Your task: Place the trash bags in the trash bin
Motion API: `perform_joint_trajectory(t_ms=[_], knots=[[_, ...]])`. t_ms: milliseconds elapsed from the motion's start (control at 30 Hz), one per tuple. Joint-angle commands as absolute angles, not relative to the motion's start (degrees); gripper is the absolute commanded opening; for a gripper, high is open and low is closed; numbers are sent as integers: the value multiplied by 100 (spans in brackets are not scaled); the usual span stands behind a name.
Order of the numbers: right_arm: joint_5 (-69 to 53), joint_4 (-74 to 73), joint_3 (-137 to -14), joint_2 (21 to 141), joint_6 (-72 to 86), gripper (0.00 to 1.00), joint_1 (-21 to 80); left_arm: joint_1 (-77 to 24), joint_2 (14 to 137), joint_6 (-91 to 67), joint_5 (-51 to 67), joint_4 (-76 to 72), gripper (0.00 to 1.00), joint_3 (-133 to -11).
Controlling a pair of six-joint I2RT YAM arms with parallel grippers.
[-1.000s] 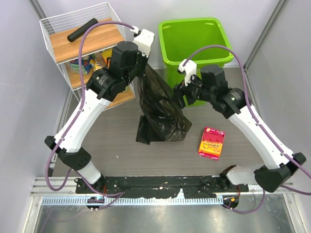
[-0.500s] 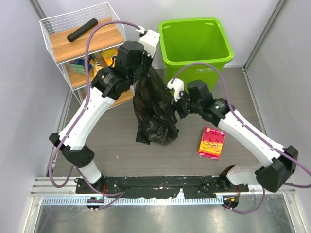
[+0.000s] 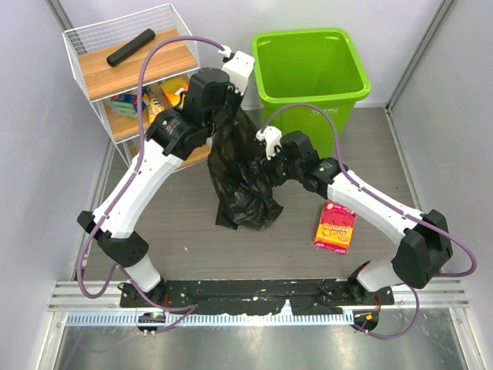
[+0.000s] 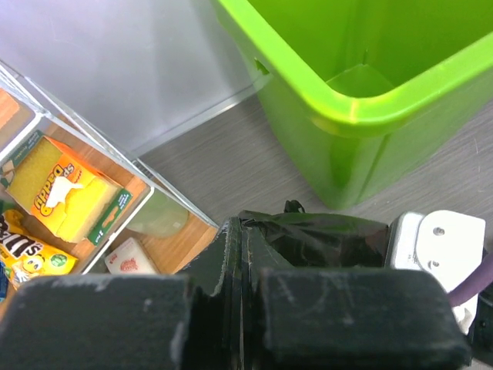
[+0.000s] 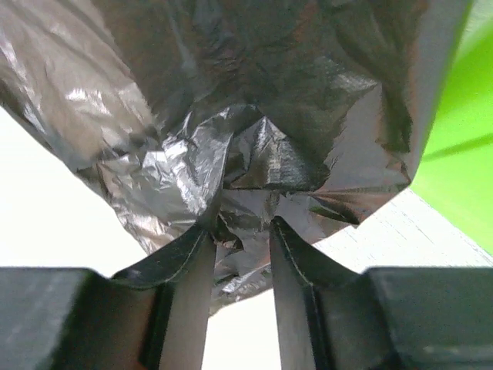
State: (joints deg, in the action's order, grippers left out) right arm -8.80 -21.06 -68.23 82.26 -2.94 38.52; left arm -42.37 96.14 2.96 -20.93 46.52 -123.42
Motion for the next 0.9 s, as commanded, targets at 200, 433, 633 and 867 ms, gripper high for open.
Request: perform_joint_trajectory(t_ms=[200,433,633,867], knots=[[-107,-2117,-7356,7647,-615,1,3560,-4263,8877,580,-1968,4360,0,-11655],[869,-2627,-7769,7269,-1010,2,3182,-4254,8736,1028,-2214,4307,0,-11286],[985,-2988,-8392,7216,-1143,1,2883,-4254,8745,1476,-2408,4008,3,-10803],[220,-3804,-9289,7505,-686,1,2865,-4245,8894,1951,-2575,3384,46,-10538]])
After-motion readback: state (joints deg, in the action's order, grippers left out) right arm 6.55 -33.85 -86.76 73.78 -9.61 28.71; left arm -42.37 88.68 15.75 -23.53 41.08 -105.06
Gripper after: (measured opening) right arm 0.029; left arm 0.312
